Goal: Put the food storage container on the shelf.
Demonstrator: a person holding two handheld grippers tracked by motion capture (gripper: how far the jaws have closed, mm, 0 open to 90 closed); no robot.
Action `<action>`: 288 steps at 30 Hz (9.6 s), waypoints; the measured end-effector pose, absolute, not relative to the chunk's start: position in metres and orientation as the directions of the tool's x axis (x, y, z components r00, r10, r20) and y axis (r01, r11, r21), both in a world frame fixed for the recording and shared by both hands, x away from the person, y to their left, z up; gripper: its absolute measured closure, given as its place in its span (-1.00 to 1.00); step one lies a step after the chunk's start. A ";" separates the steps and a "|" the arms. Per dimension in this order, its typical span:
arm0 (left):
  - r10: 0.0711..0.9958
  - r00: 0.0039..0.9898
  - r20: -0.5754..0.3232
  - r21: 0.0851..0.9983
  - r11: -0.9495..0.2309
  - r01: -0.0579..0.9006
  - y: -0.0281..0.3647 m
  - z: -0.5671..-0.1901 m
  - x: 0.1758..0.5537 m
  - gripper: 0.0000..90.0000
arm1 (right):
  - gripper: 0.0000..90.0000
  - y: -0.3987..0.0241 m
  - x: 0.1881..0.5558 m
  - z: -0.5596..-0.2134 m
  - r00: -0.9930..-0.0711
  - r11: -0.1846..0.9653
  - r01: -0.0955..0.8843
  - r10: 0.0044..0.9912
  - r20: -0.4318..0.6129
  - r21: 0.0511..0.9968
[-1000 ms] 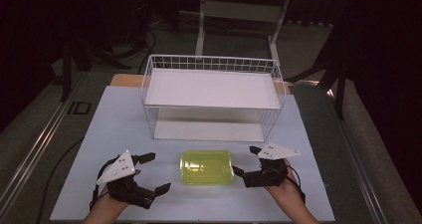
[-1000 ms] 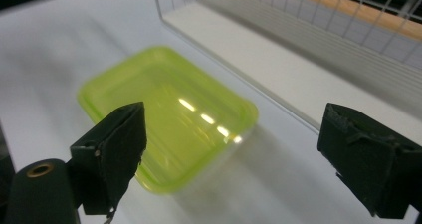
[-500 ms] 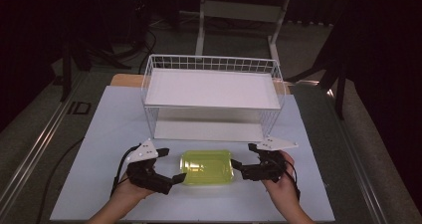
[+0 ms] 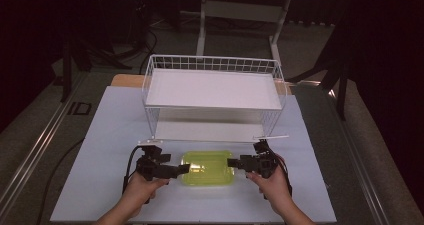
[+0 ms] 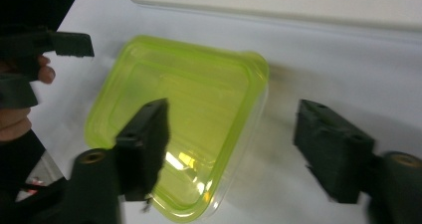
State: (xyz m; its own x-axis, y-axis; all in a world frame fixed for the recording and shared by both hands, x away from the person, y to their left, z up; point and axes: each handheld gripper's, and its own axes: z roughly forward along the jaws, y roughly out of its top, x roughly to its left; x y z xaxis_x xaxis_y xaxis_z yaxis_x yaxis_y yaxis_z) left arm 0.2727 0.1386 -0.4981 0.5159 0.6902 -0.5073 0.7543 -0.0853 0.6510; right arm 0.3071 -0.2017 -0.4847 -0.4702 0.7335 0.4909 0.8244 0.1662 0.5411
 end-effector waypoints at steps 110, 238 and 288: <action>0.768 0.417 -0.486 0.666 0.017 0.745 0.106 -0.510 0.359 0.78 | 0.75 -0.188 0.369 -0.491 -0.364 0.068 0.773 0.862 0.354 0.630; 0.679 0.692 -0.246 0.900 -0.105 0.423 0.147 -0.522 0.278 -0.95 | 1.00 -0.106 0.398 -0.524 -0.447 0.174 0.631 0.878 0.171 0.756; 0.542 0.805 -0.240 0.918 -0.143 0.370 0.139 -0.484 0.262 -0.95 | -0.62 -0.164 0.299 -0.472 -0.703 0.289 0.476 0.693 0.162 0.831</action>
